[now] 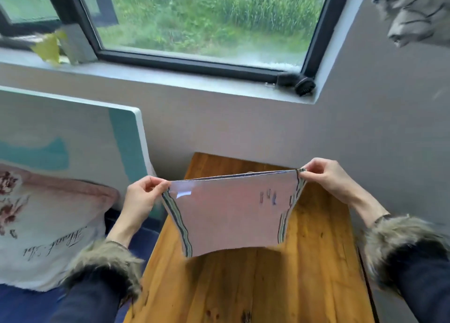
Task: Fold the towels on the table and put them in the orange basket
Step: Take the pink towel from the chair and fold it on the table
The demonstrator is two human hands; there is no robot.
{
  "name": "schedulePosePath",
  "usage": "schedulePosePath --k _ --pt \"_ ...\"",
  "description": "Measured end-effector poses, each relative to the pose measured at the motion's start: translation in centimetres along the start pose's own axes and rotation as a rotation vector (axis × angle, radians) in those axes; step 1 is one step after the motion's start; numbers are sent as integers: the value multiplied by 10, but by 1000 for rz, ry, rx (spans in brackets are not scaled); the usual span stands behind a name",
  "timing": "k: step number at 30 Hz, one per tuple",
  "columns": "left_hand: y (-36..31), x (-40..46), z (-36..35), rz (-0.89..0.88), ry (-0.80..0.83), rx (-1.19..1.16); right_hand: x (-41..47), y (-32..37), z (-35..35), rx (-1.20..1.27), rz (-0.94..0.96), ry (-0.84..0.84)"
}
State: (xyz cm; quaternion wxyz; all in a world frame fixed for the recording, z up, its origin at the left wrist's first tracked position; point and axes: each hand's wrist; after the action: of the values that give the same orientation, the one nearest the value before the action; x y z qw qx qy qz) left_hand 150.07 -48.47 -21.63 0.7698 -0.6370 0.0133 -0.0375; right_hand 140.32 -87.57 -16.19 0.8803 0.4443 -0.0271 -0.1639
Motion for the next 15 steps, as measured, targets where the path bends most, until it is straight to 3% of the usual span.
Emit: schedulePosePath --k 8,15 --pt "-44 -2 -34 -127 102 51 -36 -9 39 138 -70 -181" --pt "-58 10 -47 -189 132 88 -44 -13 47 238 -135 -228"
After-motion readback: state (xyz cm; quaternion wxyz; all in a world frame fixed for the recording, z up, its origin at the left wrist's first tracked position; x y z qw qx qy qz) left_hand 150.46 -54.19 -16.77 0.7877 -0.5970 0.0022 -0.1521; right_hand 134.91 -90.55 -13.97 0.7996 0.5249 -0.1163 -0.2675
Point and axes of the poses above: each hand's wrist, its own x-axis towards the middle knuckle, its own z-axis out of the back of the hand, y = z × x, and after that the axes turned 5 degrees about -x, right-handed
